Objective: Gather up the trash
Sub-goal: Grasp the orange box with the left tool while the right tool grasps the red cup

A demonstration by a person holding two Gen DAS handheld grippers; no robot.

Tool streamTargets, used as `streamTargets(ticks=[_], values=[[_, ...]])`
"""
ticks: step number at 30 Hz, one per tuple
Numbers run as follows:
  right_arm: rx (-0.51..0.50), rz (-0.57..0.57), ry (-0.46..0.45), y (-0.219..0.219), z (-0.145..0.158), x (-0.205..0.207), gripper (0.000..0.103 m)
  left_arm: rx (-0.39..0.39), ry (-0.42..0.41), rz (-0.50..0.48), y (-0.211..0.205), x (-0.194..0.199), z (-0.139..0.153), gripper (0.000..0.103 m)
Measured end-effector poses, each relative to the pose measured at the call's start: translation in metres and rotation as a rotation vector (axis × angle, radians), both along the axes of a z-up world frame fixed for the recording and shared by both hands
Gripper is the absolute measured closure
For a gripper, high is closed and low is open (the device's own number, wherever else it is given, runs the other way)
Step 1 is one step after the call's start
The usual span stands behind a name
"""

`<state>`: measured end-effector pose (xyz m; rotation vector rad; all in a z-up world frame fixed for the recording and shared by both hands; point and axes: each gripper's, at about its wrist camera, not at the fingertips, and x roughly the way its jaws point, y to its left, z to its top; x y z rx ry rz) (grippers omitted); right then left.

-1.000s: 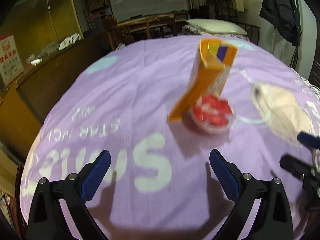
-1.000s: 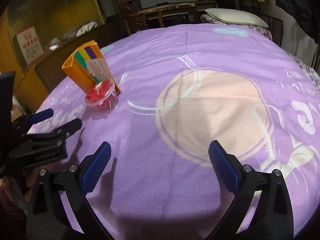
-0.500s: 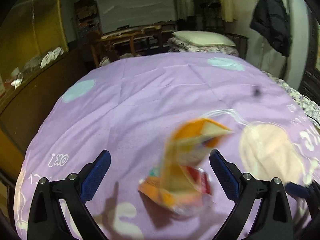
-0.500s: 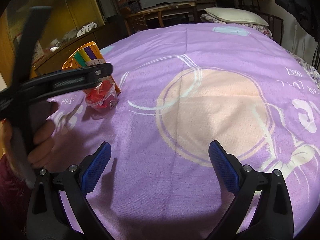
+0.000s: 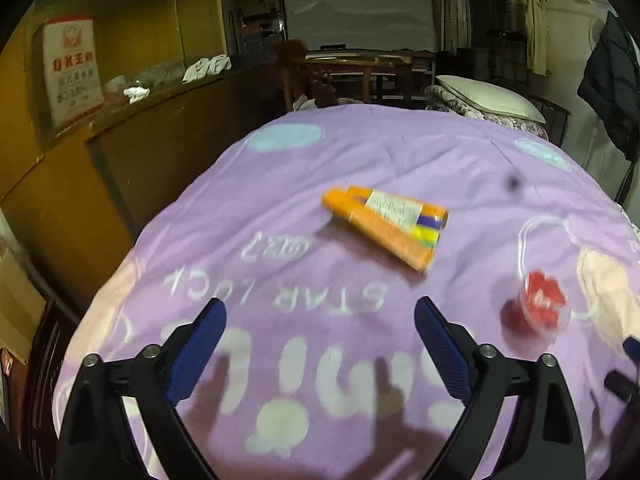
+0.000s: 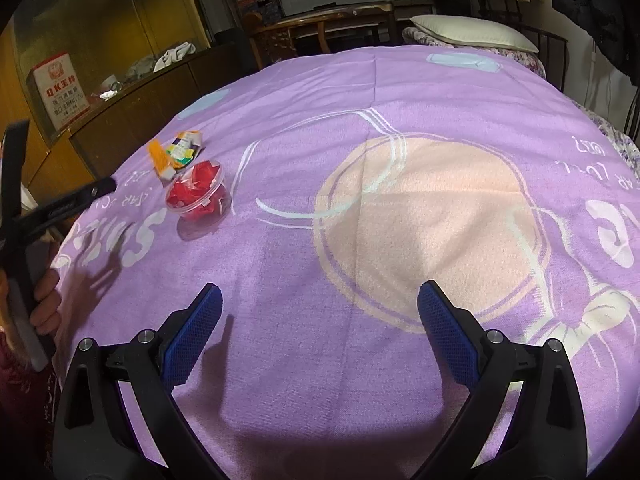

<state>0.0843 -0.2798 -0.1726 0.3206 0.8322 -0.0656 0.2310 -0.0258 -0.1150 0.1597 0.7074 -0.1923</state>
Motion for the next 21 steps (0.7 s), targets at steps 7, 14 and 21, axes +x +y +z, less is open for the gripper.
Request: streamTargets(ticks=[7, 14, 21], values=[[-0.023, 0.007, 0.012, 0.004, 0.000, 0.001, 0.008, 0.045, -0.019, -0.051, -0.018, -0.004, -0.013, 0.006], [-0.075, 0.013, 0.036, 0.012, 0.000, 0.007, 0.008, 0.116, 0.020, -0.044, -0.036, 0.012, -0.032, 0.006], [-0.050, 0.102, 0.026, 0.044, 0.001, 0.043, 0.007, 0.125, 0.078, -0.003, -0.030, 0.021, -0.041, 0.006]])
